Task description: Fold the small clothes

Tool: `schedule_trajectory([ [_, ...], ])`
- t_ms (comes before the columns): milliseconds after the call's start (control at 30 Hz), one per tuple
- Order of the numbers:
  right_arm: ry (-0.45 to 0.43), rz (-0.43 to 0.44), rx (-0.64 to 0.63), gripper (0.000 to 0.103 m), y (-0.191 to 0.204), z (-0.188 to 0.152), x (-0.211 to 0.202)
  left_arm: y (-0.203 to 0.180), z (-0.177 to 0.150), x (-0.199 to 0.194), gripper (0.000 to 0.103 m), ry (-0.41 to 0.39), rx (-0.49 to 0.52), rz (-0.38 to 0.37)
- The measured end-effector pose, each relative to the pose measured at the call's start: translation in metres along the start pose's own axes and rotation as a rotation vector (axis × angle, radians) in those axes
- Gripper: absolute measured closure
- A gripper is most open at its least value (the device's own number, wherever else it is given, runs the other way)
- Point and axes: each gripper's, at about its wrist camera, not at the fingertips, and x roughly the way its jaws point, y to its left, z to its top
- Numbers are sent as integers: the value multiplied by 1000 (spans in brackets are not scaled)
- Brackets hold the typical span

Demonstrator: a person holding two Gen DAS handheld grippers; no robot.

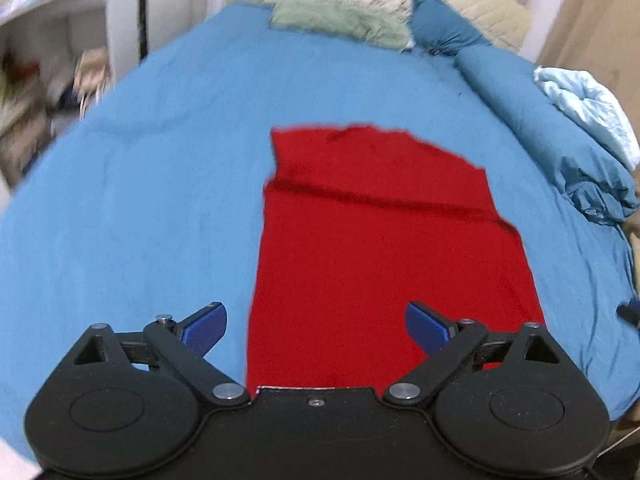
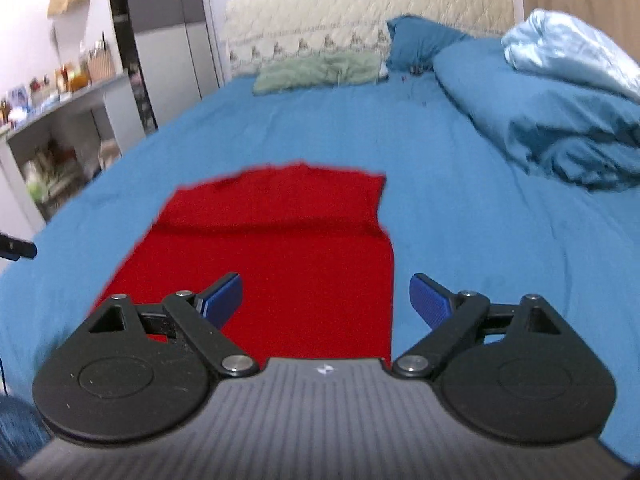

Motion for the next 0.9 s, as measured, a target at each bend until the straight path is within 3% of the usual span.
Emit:
schedule_trajectory([
  [100, 51, -8, 32, 0, 1, -36, 0, 10, -26, 11, 12, 56, -62, 14],
  [233, 111, -61, 45, 0, 0, -82, 6, 20, -57, 36, 29, 161, -94, 37],
  [433, 158, -124, 43, 5, 2, -128, 20, 17, -74, 72, 46, 274, 45, 81],
  [667, 202, -136, 72, 17, 2, -143, 36, 12, -81, 91, 46, 309, 98, 79],
  [867, 237, -114, 87, 31, -1, -146, 52, 16, -81, 95, 48, 315, 88, 68],
  [900, 235, -110, 83, 37, -1, -146, 53, 15, -81, 95, 49, 315, 92, 69],
])
